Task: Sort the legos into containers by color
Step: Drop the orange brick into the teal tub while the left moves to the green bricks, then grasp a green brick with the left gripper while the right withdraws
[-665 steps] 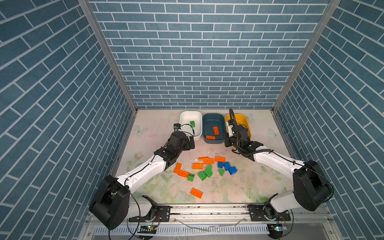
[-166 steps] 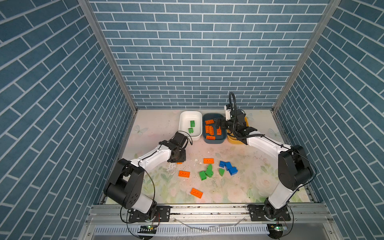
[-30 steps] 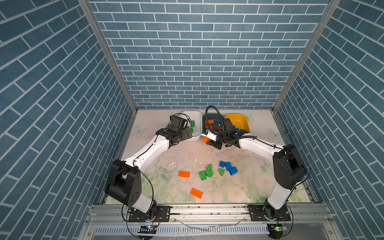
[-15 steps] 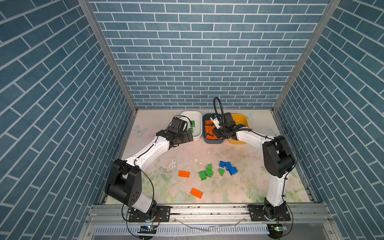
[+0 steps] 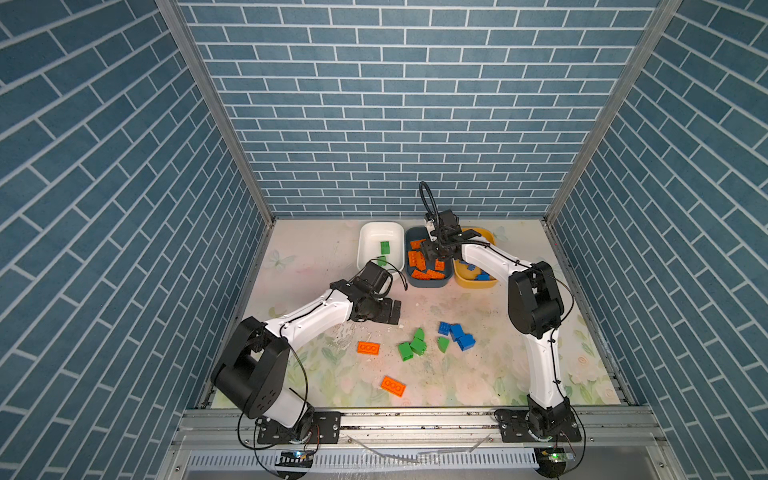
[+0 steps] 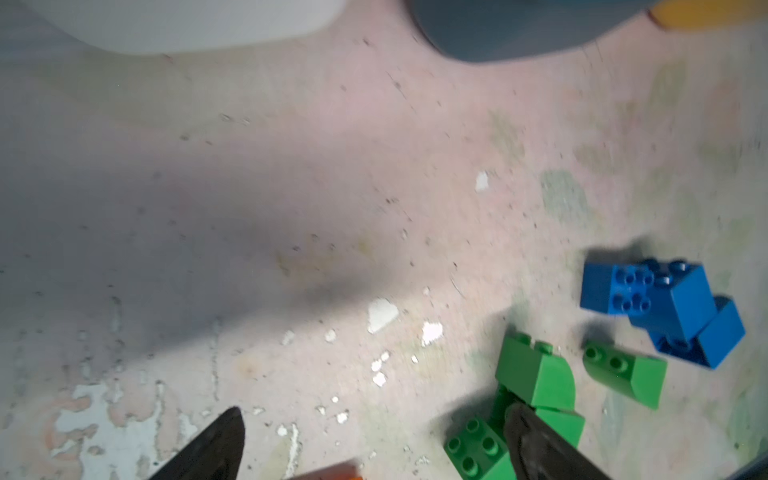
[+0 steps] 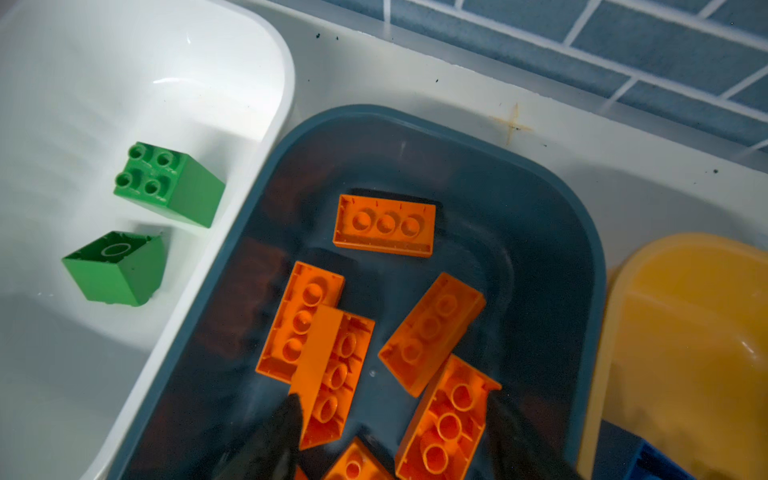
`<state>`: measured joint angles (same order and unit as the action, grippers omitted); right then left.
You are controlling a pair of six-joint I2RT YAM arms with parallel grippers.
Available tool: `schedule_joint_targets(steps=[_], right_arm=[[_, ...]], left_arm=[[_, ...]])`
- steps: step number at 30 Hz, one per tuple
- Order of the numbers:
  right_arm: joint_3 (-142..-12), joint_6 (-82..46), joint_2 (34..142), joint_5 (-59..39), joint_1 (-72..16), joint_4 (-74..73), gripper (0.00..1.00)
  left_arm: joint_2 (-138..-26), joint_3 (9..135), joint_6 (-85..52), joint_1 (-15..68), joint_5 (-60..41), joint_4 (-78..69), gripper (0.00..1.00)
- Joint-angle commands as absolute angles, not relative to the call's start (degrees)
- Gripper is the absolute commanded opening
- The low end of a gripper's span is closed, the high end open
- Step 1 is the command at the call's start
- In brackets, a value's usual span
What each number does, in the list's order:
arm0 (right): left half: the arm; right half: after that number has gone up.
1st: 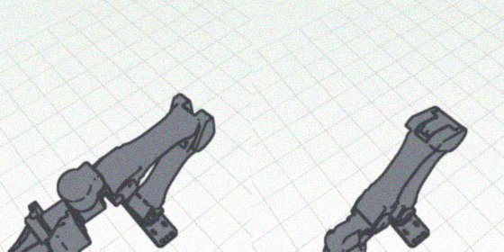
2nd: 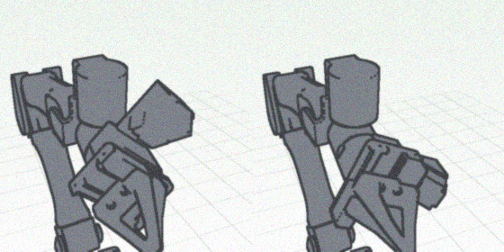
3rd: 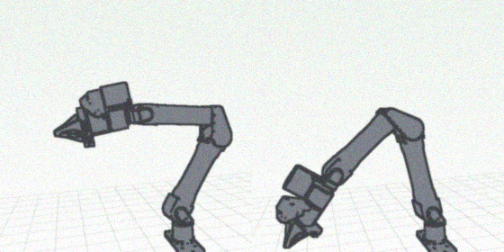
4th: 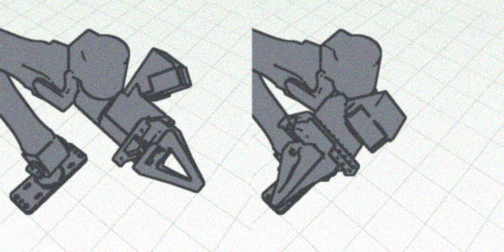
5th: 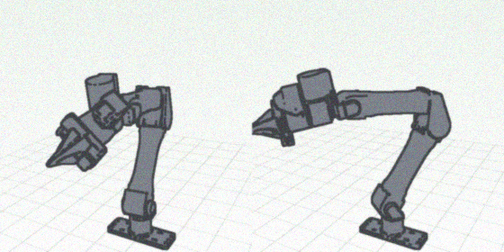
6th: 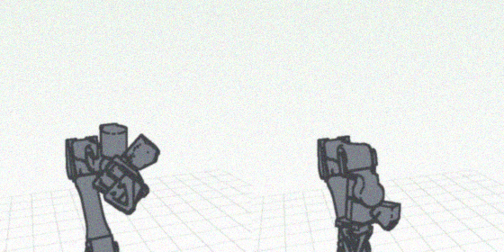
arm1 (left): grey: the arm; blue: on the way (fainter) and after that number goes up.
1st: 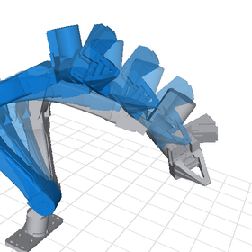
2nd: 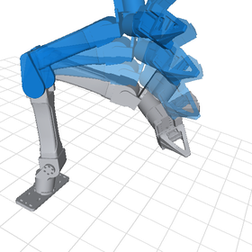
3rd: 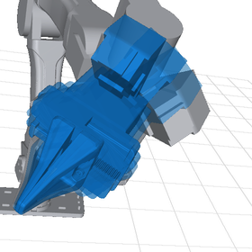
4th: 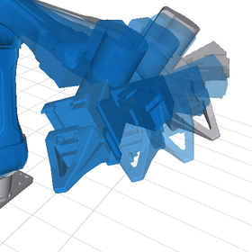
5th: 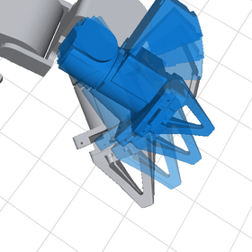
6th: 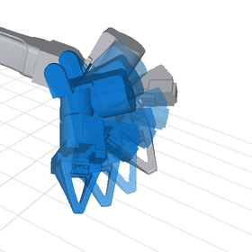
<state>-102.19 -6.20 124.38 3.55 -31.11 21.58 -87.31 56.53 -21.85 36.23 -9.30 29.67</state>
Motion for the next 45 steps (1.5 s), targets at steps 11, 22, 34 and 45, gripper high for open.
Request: schedule_joint_targets(steps=[11, 22, 34, 45], right_arm=[[-79.58, -10.02, 105.62, 7.42, -31.38, 5.36, 0.99], [-69.02, -8.86, 97.93, 11.14, -31.28, -5.83, 0.99], [-57.13, -11.74, 87.69, 22.31, -31.18, -10.35, 0.99], [-52.88, -14.52, 83.41, 19.60, -30.41, -7.70, 0.99]], left_arm=[[-92.58, 60.20, 1.57, 52.90, -8.95, 39.43, 0.99], [-100.53, 64.45, 9.93, 57.68, -0.50, 39.90, 0.89], [-104.40, 65.19, 9.19, 57.73, -1.67, 39.68, 0.60], [-99.16, 61.27, 4.59, 54.98, -2.84, 32.78, 0.36]])
